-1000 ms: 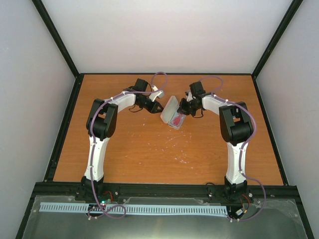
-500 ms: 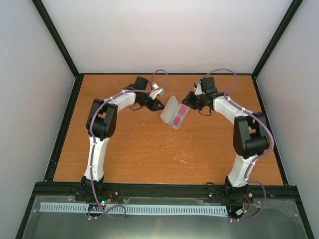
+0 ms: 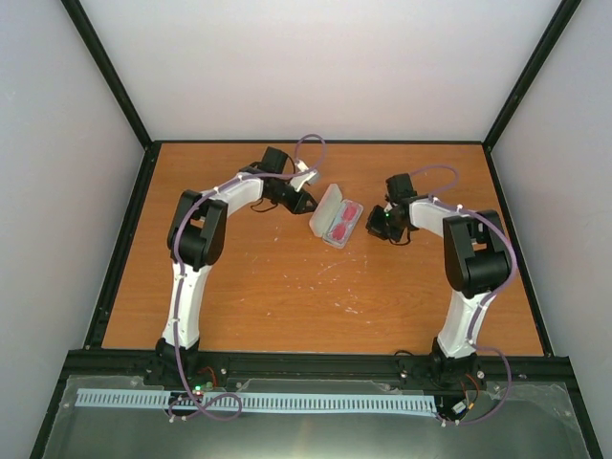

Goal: Organize the sunglasses
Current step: Close the sunglasses case at the center of the board.

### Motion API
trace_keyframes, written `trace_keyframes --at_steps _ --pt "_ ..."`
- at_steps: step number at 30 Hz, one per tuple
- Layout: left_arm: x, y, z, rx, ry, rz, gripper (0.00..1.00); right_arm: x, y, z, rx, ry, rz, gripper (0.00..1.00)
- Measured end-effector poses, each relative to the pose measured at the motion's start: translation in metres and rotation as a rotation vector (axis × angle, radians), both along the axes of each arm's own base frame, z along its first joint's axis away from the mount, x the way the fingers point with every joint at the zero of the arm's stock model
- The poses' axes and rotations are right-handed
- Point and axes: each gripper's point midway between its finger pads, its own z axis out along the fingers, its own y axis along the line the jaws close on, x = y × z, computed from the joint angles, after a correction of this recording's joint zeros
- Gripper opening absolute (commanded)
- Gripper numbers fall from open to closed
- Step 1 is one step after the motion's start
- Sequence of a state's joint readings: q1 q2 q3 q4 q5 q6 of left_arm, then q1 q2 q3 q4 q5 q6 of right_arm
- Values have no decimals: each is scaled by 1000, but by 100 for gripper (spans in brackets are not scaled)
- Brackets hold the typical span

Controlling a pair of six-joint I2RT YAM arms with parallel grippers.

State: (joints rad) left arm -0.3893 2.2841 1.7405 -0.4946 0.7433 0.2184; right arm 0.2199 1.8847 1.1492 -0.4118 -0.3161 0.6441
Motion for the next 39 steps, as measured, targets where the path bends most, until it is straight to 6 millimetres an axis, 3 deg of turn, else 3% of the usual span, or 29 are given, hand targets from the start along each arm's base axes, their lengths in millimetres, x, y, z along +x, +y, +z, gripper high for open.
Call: trace_keyframes --at_steps 5,12,20,32,33,37,38,39 --pt "-4 -6 0 4 -1 -13 13 5 7 -10 -10 14 15 3" --pt "-8 -12 -2 15 -7 -22 13 17 46 -10 16 -27 100 3" --pt "-12 -26 3 20 -31 -43 13 18 51 -10 40 -44 110 3" --pt "-44 -63 1 17 -25 -132 14 14 62 -9 90 -63 143 3" --pt "-44 -63 1 20 -27 -130 16 12 61 -9 84 -58 144 4" --pt "-34 -53 2 37 -42 -96 40 2 47 -5 9 -31 139 11" --pt "-30 -49 4 41 -49 -81 51 0 41 -2 -13 -29 137 14" --pt "-24 -41 10 44 -59 -59 69 -2 36 4 -31 -33 136 20"
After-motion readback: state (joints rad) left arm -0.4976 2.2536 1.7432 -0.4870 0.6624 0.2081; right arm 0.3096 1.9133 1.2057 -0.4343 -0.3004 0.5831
